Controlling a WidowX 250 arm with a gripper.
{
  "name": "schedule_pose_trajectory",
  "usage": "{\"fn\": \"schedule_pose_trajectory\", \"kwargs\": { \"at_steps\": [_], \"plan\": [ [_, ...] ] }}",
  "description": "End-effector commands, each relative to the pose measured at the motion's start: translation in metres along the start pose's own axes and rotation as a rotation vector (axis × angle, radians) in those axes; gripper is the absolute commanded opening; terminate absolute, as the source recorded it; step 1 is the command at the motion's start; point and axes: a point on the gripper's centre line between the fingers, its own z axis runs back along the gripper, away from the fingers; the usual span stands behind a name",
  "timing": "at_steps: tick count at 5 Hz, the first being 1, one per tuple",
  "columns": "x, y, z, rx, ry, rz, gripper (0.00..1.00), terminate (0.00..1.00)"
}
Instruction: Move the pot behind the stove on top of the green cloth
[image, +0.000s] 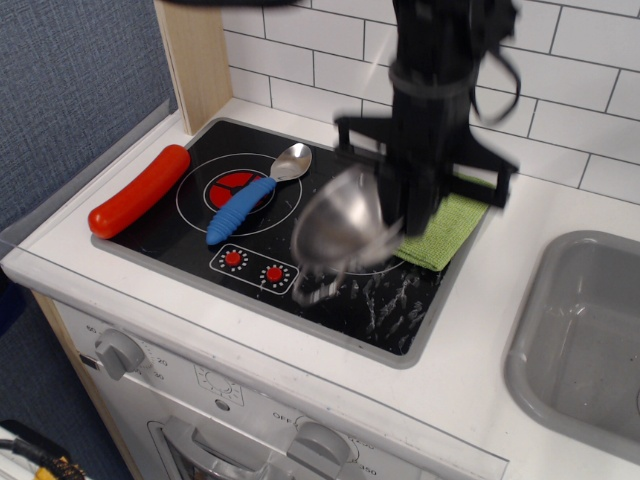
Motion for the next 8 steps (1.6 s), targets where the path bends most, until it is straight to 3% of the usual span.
{"fn": "schedule_pose_trajectory", "kwargs": {
  "at_steps": [1,2,4,8],
  "plan": [
    [0.063,0.004,-0.003,0.030,-0.007,0.016,0.00,0.00],
    [0.081,0.011,-0.023,0.060,0.026,0.023,0.00,0.00],
    [0.094,0.028,-0.052,0.099,0.086,0.066,0.00,0.00],
    [0.078,-0.002,-0.054,0.114,0.083,-0.037,0.00,0.00]
  ]
}}
